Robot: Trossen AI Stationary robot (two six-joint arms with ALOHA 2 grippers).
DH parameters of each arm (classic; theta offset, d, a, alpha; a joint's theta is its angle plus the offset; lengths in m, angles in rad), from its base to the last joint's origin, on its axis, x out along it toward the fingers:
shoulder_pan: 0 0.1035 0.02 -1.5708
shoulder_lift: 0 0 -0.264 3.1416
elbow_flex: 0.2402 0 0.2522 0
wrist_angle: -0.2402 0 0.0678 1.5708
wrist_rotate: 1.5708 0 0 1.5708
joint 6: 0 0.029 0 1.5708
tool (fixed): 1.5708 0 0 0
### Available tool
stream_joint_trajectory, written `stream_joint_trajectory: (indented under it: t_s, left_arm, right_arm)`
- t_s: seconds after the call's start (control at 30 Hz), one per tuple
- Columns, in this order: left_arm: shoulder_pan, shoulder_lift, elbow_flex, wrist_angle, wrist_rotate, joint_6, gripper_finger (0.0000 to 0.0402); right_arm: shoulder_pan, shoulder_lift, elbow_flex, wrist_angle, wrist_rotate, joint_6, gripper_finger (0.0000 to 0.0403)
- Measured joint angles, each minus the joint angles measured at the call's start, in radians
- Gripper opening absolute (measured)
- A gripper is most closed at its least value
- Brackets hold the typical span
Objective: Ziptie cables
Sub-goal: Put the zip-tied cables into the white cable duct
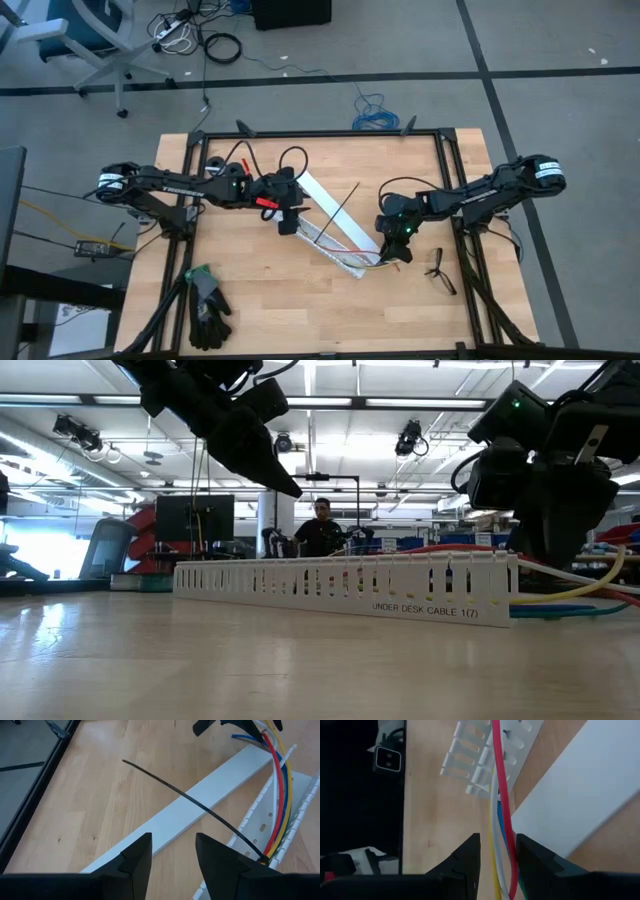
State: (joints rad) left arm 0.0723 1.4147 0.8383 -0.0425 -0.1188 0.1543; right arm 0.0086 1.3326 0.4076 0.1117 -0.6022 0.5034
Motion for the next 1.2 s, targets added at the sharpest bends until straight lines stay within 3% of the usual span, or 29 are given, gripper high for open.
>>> stream_joint_trajectory:
  t_s: [0.27, 0.6, 0.9, 1.03, 1.2]
  left_arm:
    - [0.000, 0.000, 0.000, 0.000, 0.000, -0.006, 0.0163]
    - [0.000, 0.000, 0.000, -0.001, -0.001, -0.009, 0.0163]
    - [0.000, 0.000, 0.000, -0.002, -0.001, -0.012, 0.0163]
    - [0.000, 0.000, 0.000, -0.006, -0.001, -0.012, 0.0163]
    - [0.000, 0.000, -0.004, -0.005, 0.000, -0.026, 0.0163]
  right_arm:
    - [0.028, 0.019, 0.000, 0.025, -0.025, 0.110, 0.0114]
    - [0.139, 0.020, 0.000, 0.250, -0.073, 0.278, 0.0113]
    - [0.251, 0.113, 0.000, 0.185, 0.009, 0.393, 0.0113]
    - [0.274, 0.137, 0.000, 0.229, 0.013, 0.437, 0.0113]
    - [0.308, 0.079, 0.000, 0.336, 0.092, 0.453, 0.0112]
